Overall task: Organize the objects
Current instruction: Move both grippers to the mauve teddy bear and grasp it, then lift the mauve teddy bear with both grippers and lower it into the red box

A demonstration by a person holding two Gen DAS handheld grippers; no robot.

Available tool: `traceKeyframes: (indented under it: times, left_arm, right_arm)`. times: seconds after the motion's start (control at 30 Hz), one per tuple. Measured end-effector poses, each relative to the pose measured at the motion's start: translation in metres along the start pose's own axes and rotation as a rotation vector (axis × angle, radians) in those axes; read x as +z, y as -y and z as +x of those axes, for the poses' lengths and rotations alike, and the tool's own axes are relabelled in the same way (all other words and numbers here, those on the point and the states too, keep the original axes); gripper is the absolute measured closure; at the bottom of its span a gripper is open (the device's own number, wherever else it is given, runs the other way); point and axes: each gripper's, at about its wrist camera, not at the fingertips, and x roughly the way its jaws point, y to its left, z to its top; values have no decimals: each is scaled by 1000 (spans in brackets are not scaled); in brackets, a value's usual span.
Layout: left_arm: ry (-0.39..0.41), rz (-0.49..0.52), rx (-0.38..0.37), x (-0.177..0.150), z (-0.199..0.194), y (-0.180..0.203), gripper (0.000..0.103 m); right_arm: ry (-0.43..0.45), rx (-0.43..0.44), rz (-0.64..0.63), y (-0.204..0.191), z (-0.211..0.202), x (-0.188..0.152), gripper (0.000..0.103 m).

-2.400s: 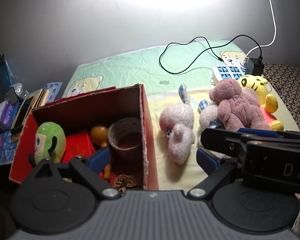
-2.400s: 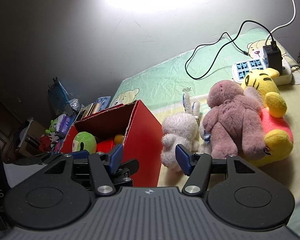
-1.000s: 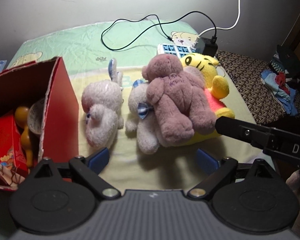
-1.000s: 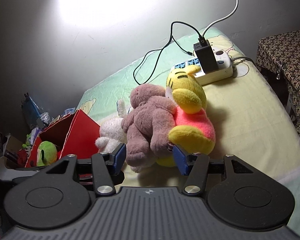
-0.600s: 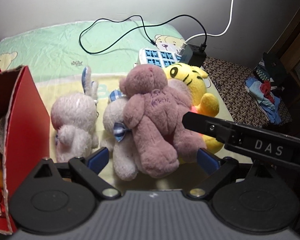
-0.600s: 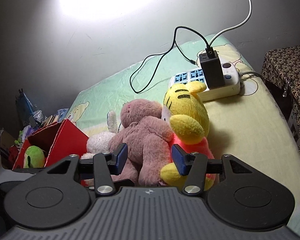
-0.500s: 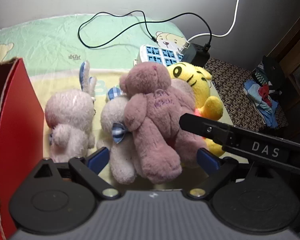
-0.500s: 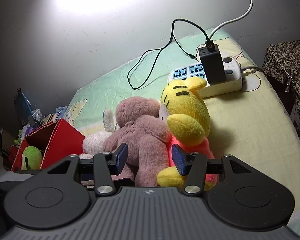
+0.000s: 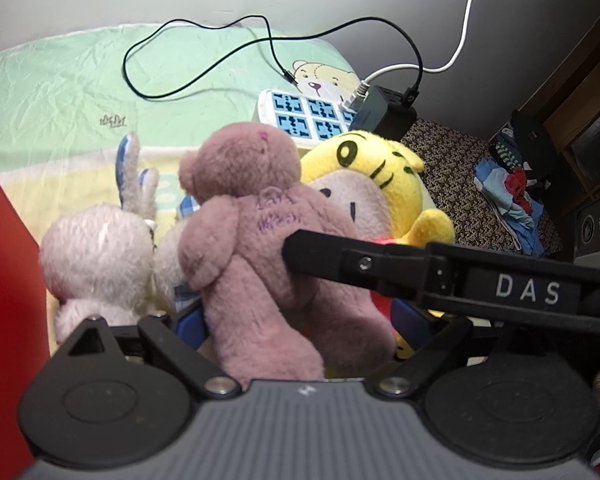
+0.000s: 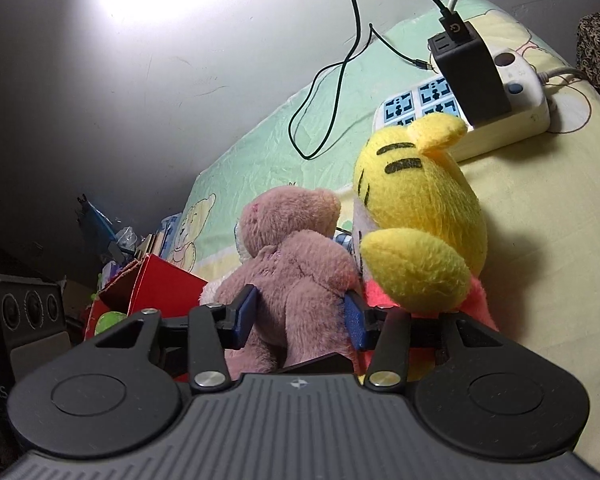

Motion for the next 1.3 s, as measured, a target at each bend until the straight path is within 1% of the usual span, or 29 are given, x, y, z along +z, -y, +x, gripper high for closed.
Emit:
traceKeyframes:
  times: [0.2, 0.3, 0.47, 0.73, 0.97, 1.1, 1.3]
  left_arm:
    - [10, 9, 11, -2, -7, -2, 22]
    - [18, 21, 21, -5, -14, 3, 22]
    - [61, 73, 61, -13, -33, 19, 22]
    - [105, 104, 75, -36, -66, 36, 22]
    - [169, 136, 101, -58, -100, 48, 22]
    - [213, 136, 128, -70, -120, 46, 22]
    - [276, 108, 140, -79, -157, 25, 22]
  right_arm:
    - [-20, 41, 28, 3, -5, 1, 64]
    - [-23, 49, 21, 0, -11, -1, 66]
    - [-8, 61, 2, -8, -23, -4, 66]
    - [24, 67, -64, -30, -47, -24, 66]
    - [56, 81, -123, -51, -64, -41, 66]
    - [61, 113, -141, -64, -66, -47, 66]
    - [88, 135, -231, -105, -57, -58, 66]
